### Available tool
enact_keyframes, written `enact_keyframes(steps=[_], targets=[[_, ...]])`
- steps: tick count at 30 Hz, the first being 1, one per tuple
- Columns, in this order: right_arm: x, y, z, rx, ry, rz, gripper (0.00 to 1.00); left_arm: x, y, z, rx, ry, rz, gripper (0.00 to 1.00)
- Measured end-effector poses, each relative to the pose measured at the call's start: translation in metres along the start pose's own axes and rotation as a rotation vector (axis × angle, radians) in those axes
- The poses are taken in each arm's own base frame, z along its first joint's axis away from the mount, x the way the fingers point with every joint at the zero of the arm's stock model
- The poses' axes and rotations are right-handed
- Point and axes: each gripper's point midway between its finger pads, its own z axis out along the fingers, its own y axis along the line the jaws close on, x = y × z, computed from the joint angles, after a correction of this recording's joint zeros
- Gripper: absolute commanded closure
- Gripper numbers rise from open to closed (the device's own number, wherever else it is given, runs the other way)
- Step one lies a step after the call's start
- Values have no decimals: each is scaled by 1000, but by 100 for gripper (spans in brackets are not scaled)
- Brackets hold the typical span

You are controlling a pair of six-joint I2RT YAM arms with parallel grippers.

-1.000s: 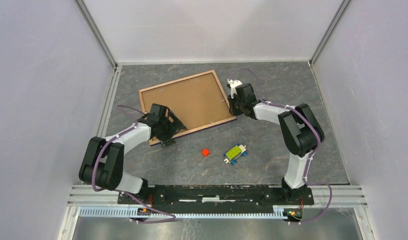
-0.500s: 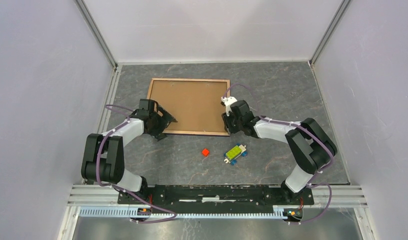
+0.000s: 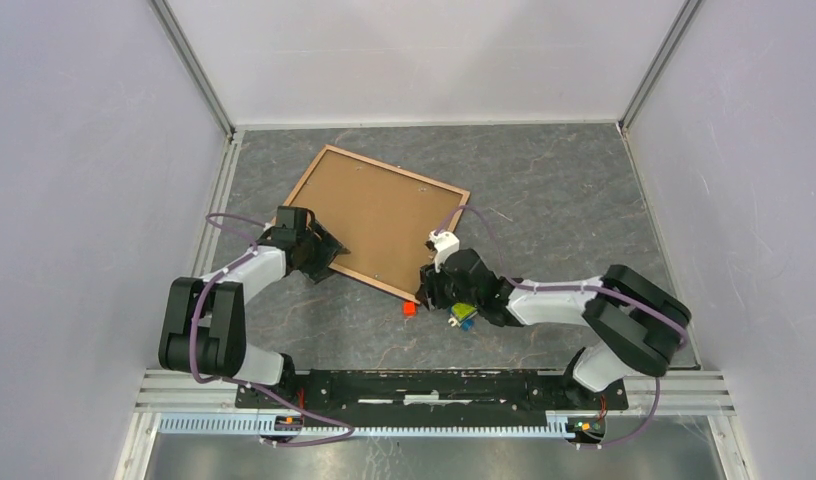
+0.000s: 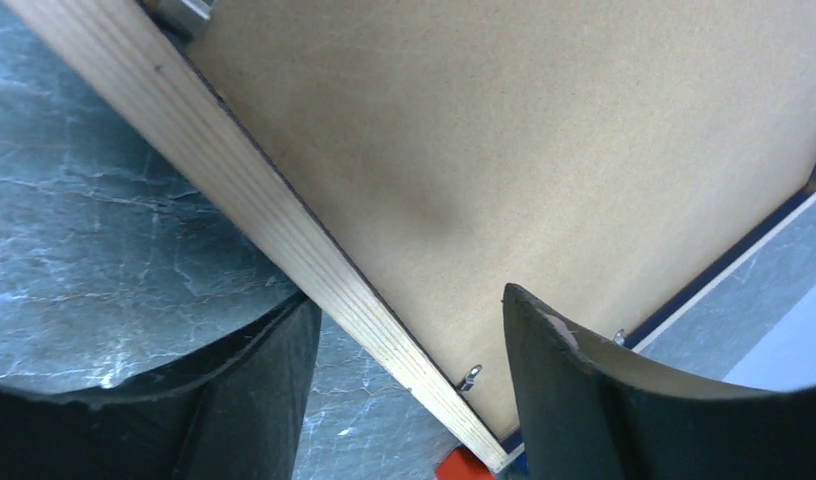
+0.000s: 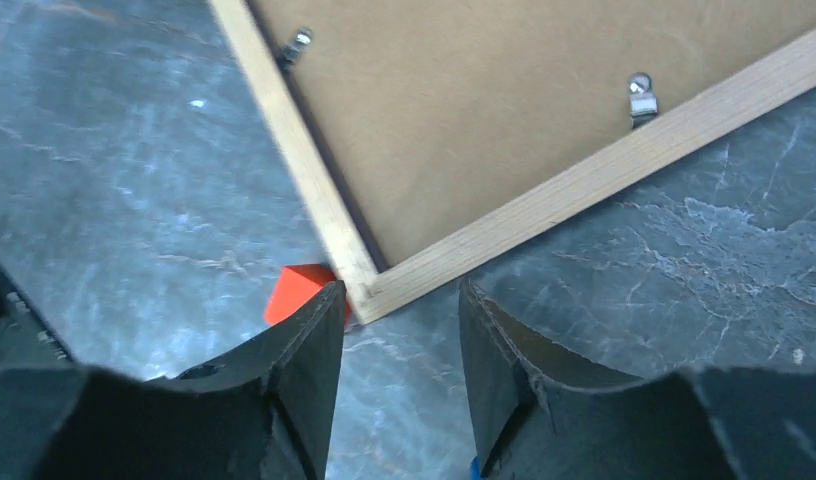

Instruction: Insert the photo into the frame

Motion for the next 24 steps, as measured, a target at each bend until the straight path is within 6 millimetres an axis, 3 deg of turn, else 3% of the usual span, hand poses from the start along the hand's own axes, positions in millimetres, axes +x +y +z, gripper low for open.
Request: enact_keyframes(steps=[2, 4, 11, 16, 17, 20, 24], targets=[[-5, 10, -10, -24, -18, -30, 37, 0, 3, 0, -12, -13, 4, 32], [-24, 10, -22, -2, -76, -67, 29, 0, 6, 0, -25, -22, 7, 37], [-138, -15, -53, 203, -320, -163, 13, 3, 9, 1, -56, -42, 28, 40], [-246, -49, -64, 336, -484, -176, 11, 4, 4, 6, -56, -34, 42, 43], [-260, -55, -66, 353, -514, -178, 10, 4, 2, 8, -49, -31, 45, 45], [-281, -84, -75, 411, -583, -166, 10, 5, -7, 13, -29, -17, 75, 54], [-275, -118, -75, 448, -610, -151, 9, 11, -13, 17, -1, -10, 128, 64]])
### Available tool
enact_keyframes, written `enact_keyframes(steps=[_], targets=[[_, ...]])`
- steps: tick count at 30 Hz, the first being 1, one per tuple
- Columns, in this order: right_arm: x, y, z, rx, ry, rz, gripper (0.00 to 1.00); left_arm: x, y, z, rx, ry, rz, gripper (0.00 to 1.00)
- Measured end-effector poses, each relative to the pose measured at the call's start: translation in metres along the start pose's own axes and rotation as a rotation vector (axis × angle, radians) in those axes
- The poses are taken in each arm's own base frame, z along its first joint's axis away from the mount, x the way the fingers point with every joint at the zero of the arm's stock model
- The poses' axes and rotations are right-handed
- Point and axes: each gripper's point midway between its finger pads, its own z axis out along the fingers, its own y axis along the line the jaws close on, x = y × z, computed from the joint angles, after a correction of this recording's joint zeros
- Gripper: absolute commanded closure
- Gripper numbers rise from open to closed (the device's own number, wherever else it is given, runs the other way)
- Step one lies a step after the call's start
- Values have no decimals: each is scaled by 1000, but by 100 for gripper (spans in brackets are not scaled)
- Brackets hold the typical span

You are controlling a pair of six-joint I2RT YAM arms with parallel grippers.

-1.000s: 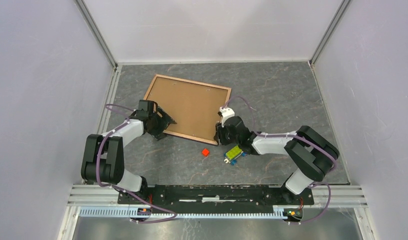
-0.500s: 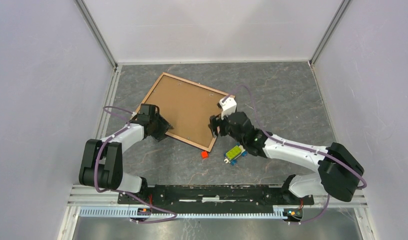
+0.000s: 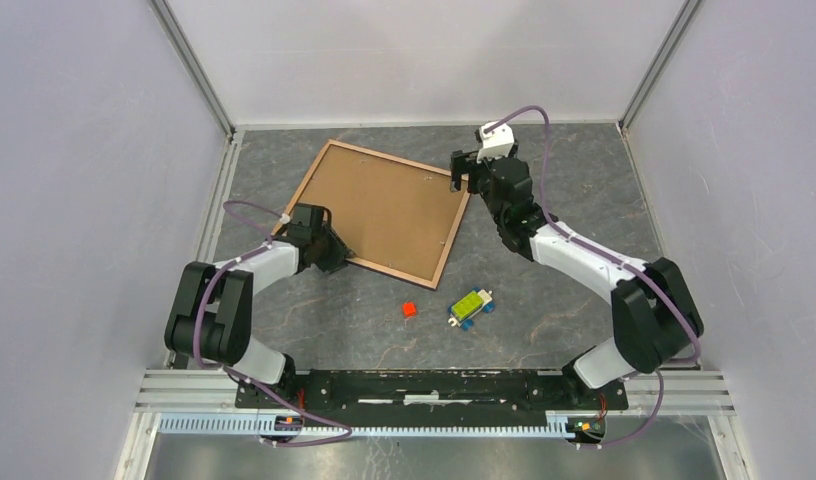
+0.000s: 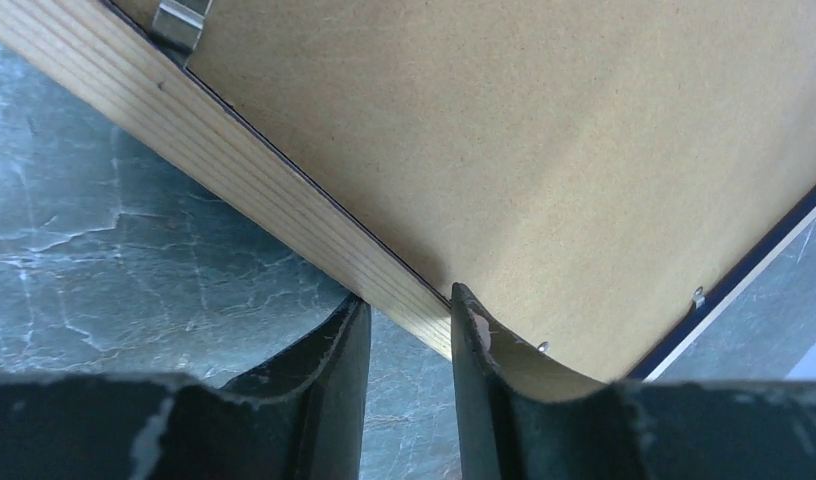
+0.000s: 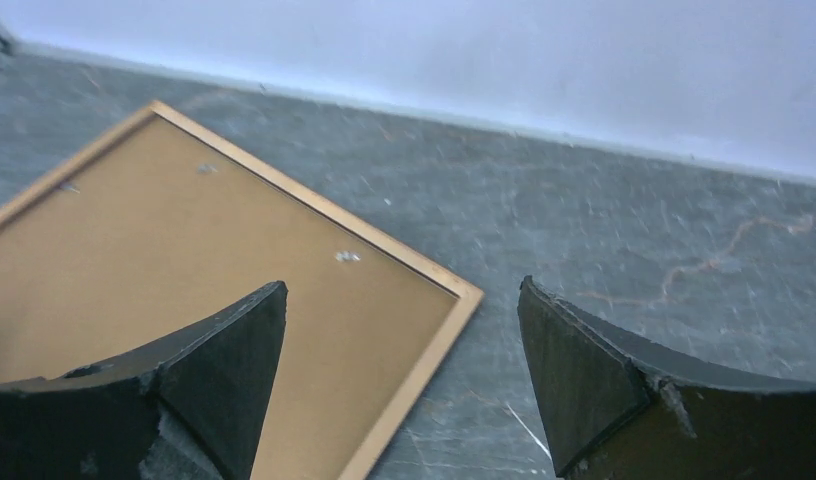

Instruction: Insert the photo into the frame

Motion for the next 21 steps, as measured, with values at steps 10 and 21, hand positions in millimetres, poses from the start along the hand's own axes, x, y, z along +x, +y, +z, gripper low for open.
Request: enact_keyframes(steps=[10, 21], targets=[[117, -41, 28, -2, 284, -99, 9, 6, -27, 13, 35, 40, 112, 78], [141, -66, 74, -77, 496, -169, 9, 25, -51, 18, 4, 83, 274, 85]])
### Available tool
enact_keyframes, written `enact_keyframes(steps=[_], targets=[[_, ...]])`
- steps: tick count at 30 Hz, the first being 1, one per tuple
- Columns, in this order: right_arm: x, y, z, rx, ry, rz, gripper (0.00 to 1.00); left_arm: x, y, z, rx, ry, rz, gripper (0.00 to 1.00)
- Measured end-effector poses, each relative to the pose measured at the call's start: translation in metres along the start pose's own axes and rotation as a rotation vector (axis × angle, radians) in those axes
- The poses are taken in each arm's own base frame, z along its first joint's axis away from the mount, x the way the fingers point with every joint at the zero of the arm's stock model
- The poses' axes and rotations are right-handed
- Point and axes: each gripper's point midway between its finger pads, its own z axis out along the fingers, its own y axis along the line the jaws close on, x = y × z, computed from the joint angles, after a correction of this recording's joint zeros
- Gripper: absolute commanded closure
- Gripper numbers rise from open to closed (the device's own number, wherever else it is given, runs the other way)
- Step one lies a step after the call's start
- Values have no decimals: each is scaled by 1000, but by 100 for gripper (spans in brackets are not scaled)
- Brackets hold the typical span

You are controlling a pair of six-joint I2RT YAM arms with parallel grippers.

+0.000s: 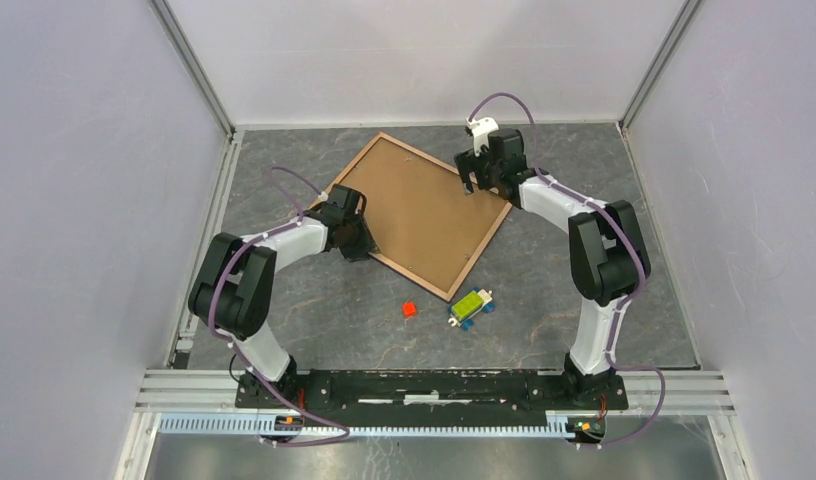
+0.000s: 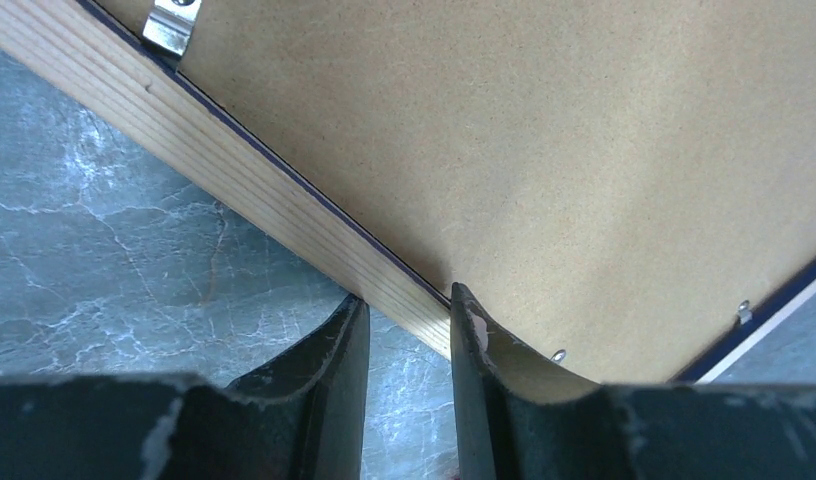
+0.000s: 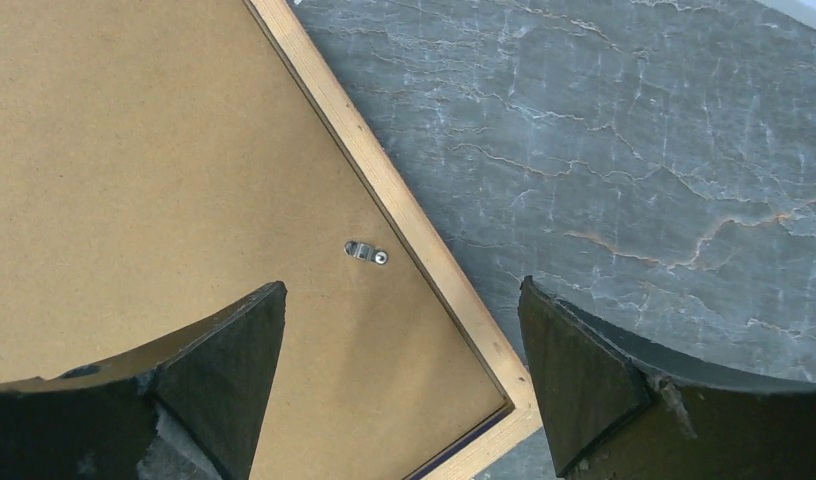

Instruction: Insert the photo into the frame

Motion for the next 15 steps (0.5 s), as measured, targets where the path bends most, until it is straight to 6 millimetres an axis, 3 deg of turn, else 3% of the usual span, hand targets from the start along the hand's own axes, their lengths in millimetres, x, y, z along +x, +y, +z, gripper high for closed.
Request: enact_keyframes(steps=[2, 9, 10, 13, 15], targets=[[0, -3, -1, 0, 8, -7, 9, -2, 1, 0, -34, 12, 11, 86], [30, -13, 11, -13, 119, 12, 10, -30, 3, 6, -176, -1, 77, 84], [37, -15, 13, -17, 137, 20, 10, -34, 4, 6, -187, -10, 88, 79], [52, -22, 18, -23, 171, 48, 12, -39, 9, 5, -213, -31, 116, 34], [62, -24, 22, -32, 192, 71, 16, -38, 15, 2, -222, -47, 145, 17]])
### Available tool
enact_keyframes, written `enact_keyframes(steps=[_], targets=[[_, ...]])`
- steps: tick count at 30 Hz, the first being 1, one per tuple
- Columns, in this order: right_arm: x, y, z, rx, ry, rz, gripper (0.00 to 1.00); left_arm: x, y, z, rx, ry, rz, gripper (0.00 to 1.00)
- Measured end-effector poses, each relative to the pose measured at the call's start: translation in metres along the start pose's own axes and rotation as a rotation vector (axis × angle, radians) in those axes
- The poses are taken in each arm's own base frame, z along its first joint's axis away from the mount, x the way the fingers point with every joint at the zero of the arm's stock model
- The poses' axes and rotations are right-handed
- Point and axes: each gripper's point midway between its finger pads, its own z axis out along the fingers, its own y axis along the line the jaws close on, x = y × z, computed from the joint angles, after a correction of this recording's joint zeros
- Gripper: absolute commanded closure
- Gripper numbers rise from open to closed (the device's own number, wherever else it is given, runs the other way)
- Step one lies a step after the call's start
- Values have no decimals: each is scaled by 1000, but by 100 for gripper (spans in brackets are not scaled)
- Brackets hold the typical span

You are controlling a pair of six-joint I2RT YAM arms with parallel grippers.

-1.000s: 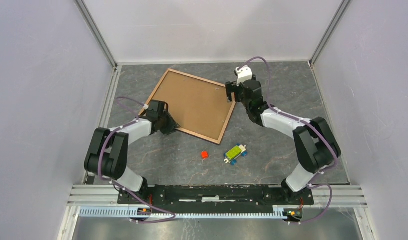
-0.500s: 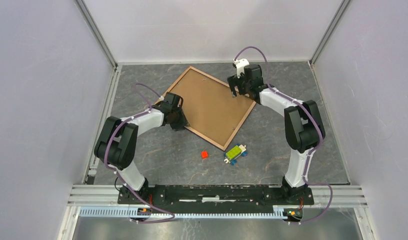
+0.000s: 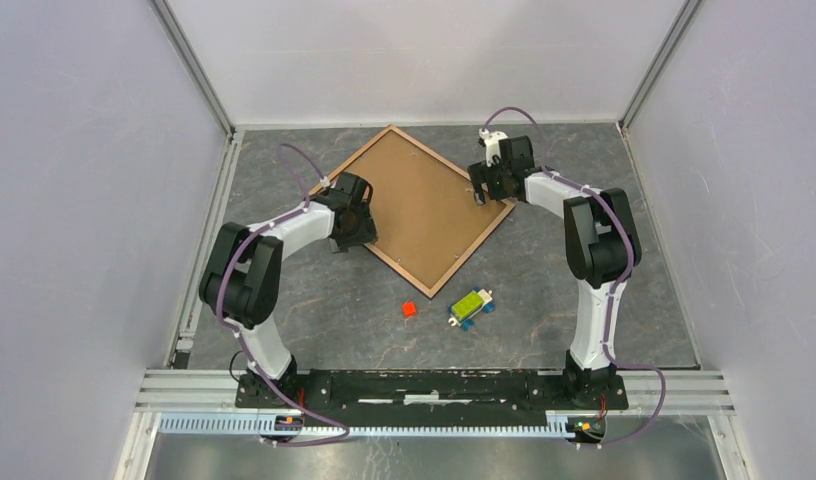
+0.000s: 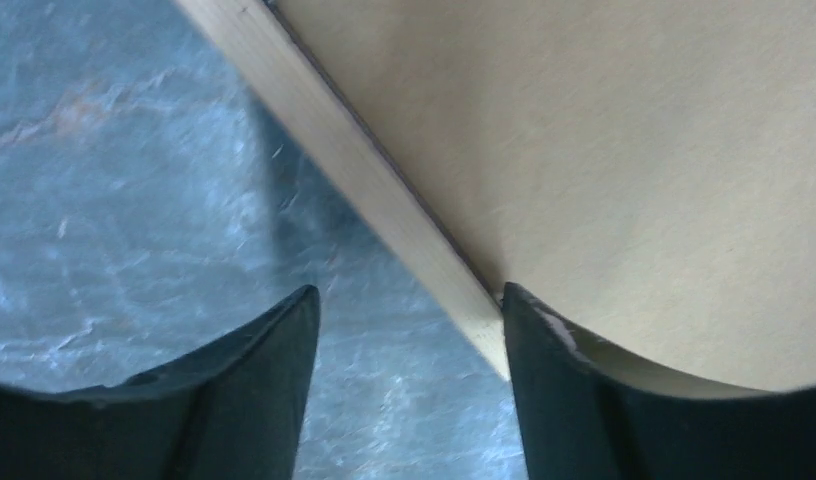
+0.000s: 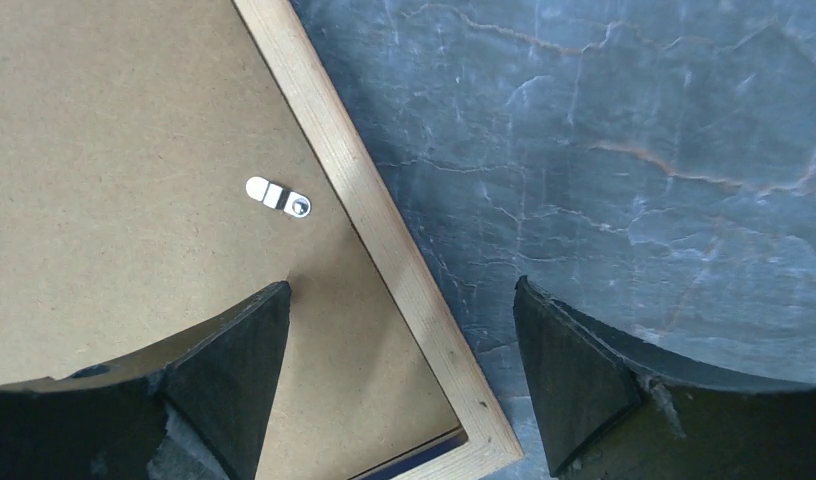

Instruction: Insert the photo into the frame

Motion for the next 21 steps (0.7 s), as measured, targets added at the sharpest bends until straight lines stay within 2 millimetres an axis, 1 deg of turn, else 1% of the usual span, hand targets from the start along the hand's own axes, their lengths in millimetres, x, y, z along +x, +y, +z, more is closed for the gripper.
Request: enact_keyframes(steps=[1, 2, 5, 8, 11, 12, 15, 18, 21], targets=[[5, -1, 3, -9, 14, 12, 19, 5, 6, -2, -5, -6, 6, 14], [8, -1, 6, -27, 23, 32, 22, 8, 9, -5, 0, -14, 9, 12], [3, -3, 9, -49, 16, 57, 31, 20, 17, -17, 31, -22, 5, 11], [5, 1, 9, -83, 20, 86, 44, 30, 14, -22, 84, -11, -1, 17], [9, 10, 8, -123, 3, 122, 52, 36, 8, -15, 115, 18, -16, 24], [10, 10, 7, -124, -5, 131, 53, 34, 4, -13, 132, 20, -26, 27], [27, 21, -7, -158, -13, 183, 59, 23, -8, -7, 189, 17, -65, 32], [41, 24, -23, -159, -18, 214, 61, 12, -5, -2, 197, 20, -103, 35], [55, 31, -37, -180, -2, 234, 61, -4, 0, 3, 189, 5, -132, 41]])
